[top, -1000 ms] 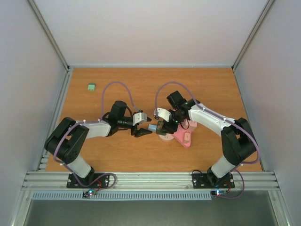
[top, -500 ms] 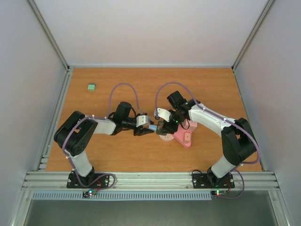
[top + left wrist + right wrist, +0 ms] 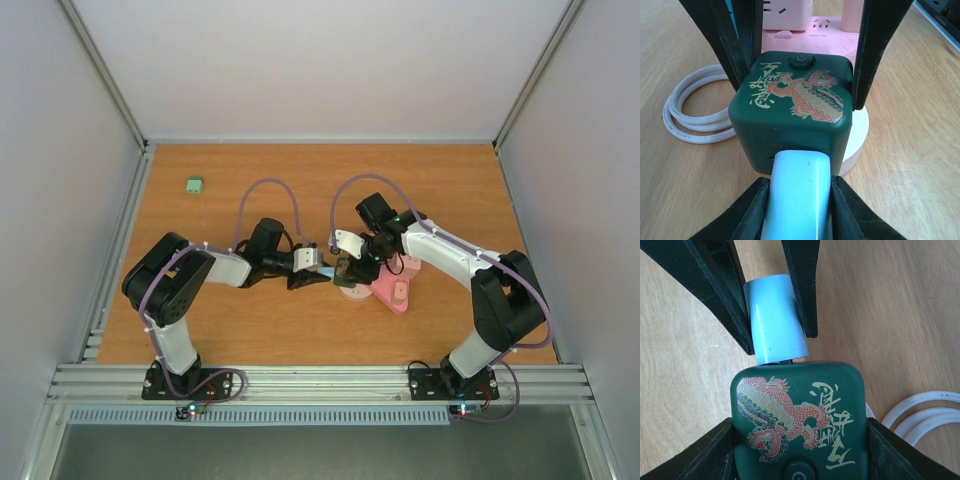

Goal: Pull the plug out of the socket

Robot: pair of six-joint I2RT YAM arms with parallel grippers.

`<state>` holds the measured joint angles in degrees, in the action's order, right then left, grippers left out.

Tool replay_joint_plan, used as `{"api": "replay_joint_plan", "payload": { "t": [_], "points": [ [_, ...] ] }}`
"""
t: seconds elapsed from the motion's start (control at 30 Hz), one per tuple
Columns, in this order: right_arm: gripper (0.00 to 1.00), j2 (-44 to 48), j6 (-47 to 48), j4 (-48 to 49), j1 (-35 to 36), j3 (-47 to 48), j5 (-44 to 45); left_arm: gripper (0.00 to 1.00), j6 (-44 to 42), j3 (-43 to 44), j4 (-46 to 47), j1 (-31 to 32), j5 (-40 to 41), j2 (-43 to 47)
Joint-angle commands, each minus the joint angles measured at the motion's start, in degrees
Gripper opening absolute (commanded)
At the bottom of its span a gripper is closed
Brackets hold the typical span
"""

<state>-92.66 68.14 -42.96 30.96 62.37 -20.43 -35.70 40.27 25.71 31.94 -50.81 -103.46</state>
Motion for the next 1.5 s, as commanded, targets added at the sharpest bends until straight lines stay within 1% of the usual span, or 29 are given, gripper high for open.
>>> {"api": "replay_joint_plan", "payload": {
  "t": [0.0,0.2,0.47,0.6,0.73,0.83,0.93,1.03,1.07,1.1,1.23,1.4,1.47],
  "points": [
    [0.20,-3.8,-0.2,-10.5,-0.9,-4.9,8.7,0.18,-3.3,-0.7,0.3,0.3,-0.7,0.4],
    [0.19,-2.4,1.6,-11.3,-1.1,-7.4,10.2,0.18,-5.1,-0.3,-3.1,-1.6,-2.7,0.8],
    [0.18,-2.0,2.3,-12.0,-1.8,-8.0,10.8,0.17,-10.6,2.5,-10.0,-4.0,-4.0,0.7],
    [0.18,-2.0,2.4,-12.1,-1.9,-8.5,11.2,0.17,-14.3,3.5,-15.5,-4.8,-4.3,1.2],
    [0.18,-1.8,2.5,-12.1,-2.1,-9.0,11.2,0.17,-15.8,3.6,-17.5,-5.6,-4.8,2.0],
    [0.19,-1.9,2.4,-12.3,-2.1,-8.8,11.0,0.17,-15.4,3.3,-17.0,-6.3,-4.9,2.6],
    [0.19,-2.0,2.2,-12.6,-2.1,-8.1,10.6,0.17,-11.3,3.1,-14.4,-7.4,-5.1,3.8],
    [0.19,-2.5,1.4,-12.9,-2.3,-6.9,9.8,0.17,-4.6,2.9,-11.6,-8.5,-3.9,6.0],
    [0.20,-2.7,1.1,-13.0,-2.3,-6.3,9.3,0.15,-2.5,2.7,-10.2,-8.7,-2.9,6.7],
    [0.20,-3.0,0.7,-13.2,-2.4,-5.7,9.0,0.15,1.0,2.7,-9.8,-9.1,-2.0,7.4],
    [0.21,-4.0,-0.6,-13.3,-2.6,-3.9,7.9,0.14,10.4,3.2,-8.0,-11.2,-0.5,10.6],
    [0.22,-5.2,-1.7,-13.2,-2.6,-1.8,7.3,0.16,17.0,6.2,-12.8,-13.5,3.0,13.7],
    [0.22,-5.8,-2.1,-13.3,-2.6,-0.8,6.9,0.16,21.2,7.8,-14.8,-15.1,4.3,14.1]
  ]
}}
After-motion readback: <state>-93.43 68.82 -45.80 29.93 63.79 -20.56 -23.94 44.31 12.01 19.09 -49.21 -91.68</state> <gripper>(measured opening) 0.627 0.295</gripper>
